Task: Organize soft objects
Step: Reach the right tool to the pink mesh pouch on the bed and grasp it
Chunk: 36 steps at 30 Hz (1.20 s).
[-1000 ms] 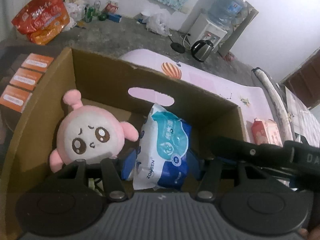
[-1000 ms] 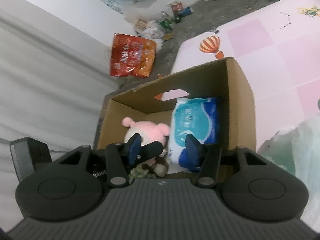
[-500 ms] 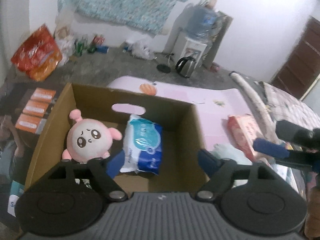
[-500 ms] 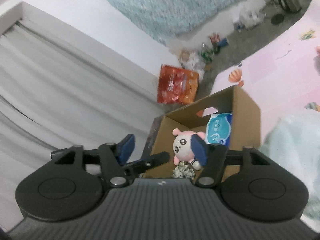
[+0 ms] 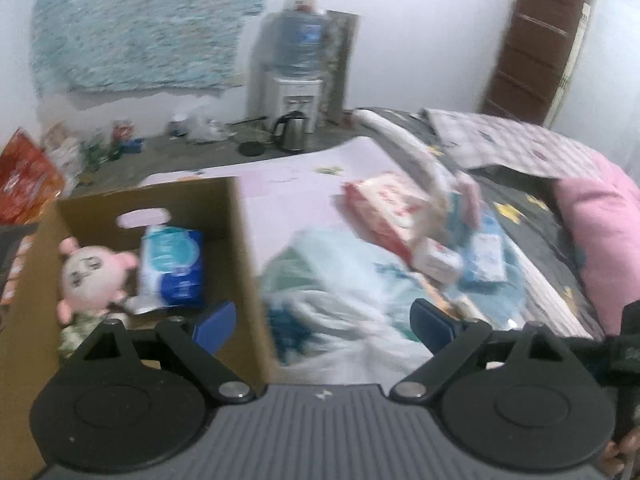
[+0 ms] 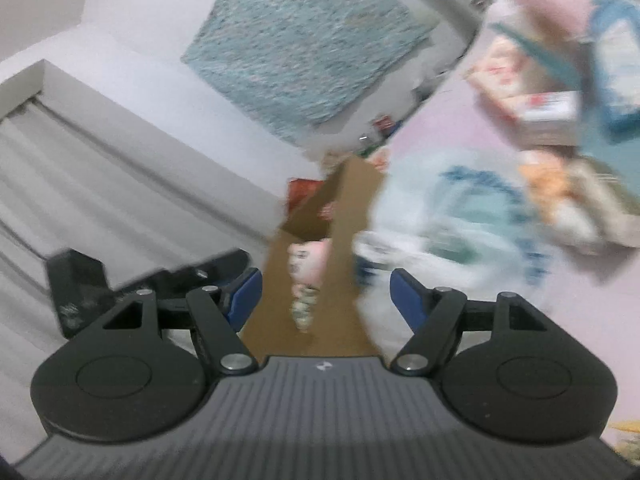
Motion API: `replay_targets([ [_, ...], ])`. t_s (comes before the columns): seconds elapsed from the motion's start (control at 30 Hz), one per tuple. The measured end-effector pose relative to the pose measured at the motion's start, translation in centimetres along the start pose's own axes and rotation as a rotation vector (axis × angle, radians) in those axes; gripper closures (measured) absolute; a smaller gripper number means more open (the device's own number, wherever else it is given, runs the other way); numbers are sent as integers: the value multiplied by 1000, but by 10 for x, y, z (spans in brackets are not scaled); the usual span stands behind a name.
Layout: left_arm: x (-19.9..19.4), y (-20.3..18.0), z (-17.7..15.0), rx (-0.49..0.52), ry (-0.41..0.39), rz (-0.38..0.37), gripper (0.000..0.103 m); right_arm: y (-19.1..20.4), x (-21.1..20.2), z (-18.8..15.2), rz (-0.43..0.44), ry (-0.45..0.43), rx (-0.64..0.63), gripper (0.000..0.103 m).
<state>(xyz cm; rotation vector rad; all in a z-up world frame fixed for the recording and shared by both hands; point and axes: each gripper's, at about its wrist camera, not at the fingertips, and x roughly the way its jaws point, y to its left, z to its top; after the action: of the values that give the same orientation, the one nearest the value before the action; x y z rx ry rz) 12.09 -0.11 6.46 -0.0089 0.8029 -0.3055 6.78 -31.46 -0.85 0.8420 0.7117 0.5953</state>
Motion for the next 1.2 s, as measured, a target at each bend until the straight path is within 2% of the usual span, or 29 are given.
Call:
replay_targets([
  [0.13, 9, -40, -4, 71, -9, -20, 8, -24, -33, 1, -109, -53, -18, 32],
  [0.27, 26, -69, 1, 91, 3, -50, 8, -48, -64, 7, -161, -121, -16, 32],
  [0.47, 51, -102, 12, 129, -18, -28, 8, -60, -70, 45, -296, -231, -156, 32],
  [0.57, 66, -113, 17, 134, -30, 5, 10, -61, -52, 76, -383, -267, -285, 32],
  [0.7, 83, -117, 24, 114, -19, 35, 19, -70, -17, 119, -483, -284, -416, 32],
  [0.83, 94, -108, 27, 70, 12, 17, 23, -89, 26, 157, -524, -228, -476, 33],
  [0.9, 97, -104, 28, 64, 23, 25, 30, -98, 48, 170, -567, -199, -520, 33],
  [0.97, 100, -101, 29, 56, 31, 30, 31, -107, 64, 180, -597, -173, -541, 35],
  [1.0, 101, -99, 30, 48, 35, 28, 32, -109, 72, 184, -606, -164, -533, 39],
  [1.03, 101, -97, 30, 41, 36, 26, 34, -114, 76, 186, -611, -156, -523, 53],
  [1.1, 101, -93, 31, 27, 38, 18, 35, -123, 82, 191, -614, -148, -502, 65],
  [1.2, 100, -92, 32, 16, 33, 7, 36, -129, 74, 189, -603, -188, -471, 73],
])
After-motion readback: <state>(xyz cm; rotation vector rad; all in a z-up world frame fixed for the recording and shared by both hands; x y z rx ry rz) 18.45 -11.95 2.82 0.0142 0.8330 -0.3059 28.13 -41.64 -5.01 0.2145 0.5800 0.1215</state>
